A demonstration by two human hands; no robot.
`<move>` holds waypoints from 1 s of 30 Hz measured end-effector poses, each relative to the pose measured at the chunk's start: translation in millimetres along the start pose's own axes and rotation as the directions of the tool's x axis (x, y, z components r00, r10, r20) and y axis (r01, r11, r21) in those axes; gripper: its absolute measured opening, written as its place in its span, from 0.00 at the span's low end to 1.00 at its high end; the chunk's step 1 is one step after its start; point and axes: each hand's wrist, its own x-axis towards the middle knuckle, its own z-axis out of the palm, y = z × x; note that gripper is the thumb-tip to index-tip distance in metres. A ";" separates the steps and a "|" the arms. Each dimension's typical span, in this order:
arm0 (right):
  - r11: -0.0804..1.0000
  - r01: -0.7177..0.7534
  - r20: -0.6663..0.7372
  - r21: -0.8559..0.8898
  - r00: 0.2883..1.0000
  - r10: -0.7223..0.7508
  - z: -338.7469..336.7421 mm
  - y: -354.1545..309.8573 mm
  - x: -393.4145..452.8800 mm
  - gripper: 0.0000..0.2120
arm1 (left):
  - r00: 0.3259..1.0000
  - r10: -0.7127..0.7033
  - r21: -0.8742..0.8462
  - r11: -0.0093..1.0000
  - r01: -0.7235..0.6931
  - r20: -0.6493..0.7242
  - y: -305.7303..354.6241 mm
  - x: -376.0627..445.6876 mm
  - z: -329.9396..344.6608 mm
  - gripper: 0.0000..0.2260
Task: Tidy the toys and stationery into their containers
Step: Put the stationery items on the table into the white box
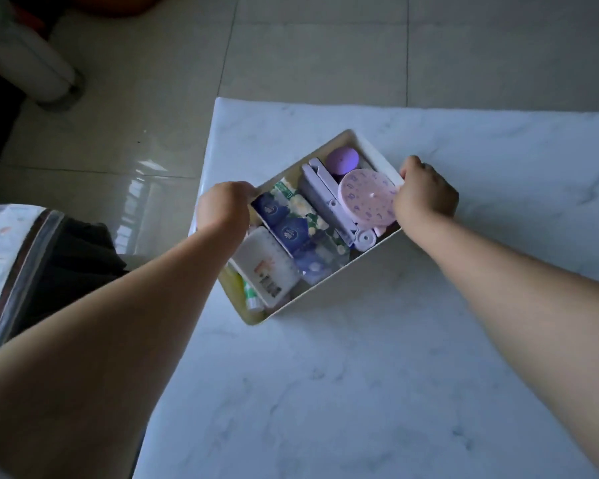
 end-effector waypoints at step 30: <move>0.968 -0.251 0.079 0.006 0.965 0.250 4.9 28.0 -50.4 0.10 | 0.984 -0.104 -0.045 0.994 0.098 -0.145 -8.4 50.6 19.6 0.12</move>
